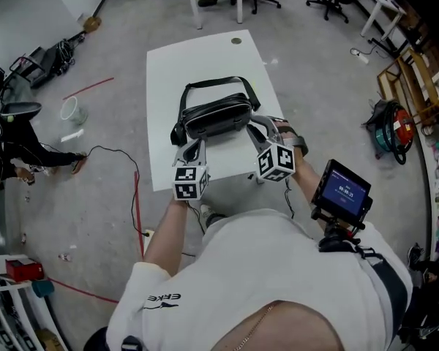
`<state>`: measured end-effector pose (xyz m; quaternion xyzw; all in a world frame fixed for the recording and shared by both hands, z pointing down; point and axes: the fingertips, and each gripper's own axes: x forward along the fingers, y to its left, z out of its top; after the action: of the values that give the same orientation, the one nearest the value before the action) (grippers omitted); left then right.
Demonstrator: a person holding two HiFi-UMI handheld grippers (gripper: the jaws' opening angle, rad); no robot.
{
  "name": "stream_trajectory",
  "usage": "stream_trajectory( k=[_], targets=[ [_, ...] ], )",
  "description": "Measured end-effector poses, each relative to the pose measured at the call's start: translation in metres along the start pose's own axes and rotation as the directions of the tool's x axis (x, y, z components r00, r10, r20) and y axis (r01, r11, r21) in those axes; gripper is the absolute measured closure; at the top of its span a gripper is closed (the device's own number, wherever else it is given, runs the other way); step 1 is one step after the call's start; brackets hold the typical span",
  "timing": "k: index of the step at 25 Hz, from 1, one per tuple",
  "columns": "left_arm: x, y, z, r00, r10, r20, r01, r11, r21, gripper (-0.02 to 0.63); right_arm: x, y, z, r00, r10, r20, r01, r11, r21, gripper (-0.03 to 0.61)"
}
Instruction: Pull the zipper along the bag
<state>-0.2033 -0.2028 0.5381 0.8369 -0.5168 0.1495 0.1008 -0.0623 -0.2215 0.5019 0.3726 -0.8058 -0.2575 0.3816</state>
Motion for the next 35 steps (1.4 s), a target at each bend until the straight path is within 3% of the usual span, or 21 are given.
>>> stream_trajectory(
  k=[5,8,10,13,16,21,25,35],
  targets=[
    [-0.026,-0.033,0.007,0.995,0.074,0.061,-0.072,0.997,-0.029,0.611,-0.052,0.004,-0.024,0.997,-0.013,0.075,-0.003,0.978,0.208,0.492],
    [-0.034,-0.032,0.015,0.989,0.119,0.09,-0.117,0.993,-0.028,0.611,-0.058,0.002,-0.026,0.992,-0.015,0.126,-0.032,0.934,0.356,0.501],
    [-0.04,-0.031,0.021,0.982,0.145,0.118,-0.142,0.989,-0.029,0.611,-0.061,-0.002,-0.026,0.986,-0.026,0.164,-0.056,0.877,0.476,0.532],
    [-0.051,-0.028,0.03,0.972,0.175,0.157,-0.171,0.985,-0.041,0.611,-0.064,-0.006,-0.029,0.978,-0.043,0.203,-0.102,0.752,0.651,0.565],
    [-0.06,-0.02,0.033,0.966,0.19,0.175,-0.176,0.98,-0.093,0.611,-0.062,-0.003,-0.033,0.974,-0.042,0.221,-0.142,0.646,0.75,0.572],
    [-0.066,-0.008,0.031,0.964,0.206,0.166,-0.177,0.969,-0.174,0.611,-0.062,0.003,-0.043,0.977,-0.037,0.211,-0.157,0.547,0.822,0.574],
    [-0.065,-0.004,0.021,0.965,0.219,0.145,-0.19,0.963,-0.19,0.611,-0.063,0.008,-0.047,0.978,-0.032,0.207,-0.16,0.527,0.835,0.574],
    [-0.058,-0.011,0.006,0.971,0.214,0.11,-0.191,0.963,-0.189,0.611,-0.065,0.011,-0.052,0.98,-0.03,0.199,-0.151,0.541,0.827,0.574]
  ],
)
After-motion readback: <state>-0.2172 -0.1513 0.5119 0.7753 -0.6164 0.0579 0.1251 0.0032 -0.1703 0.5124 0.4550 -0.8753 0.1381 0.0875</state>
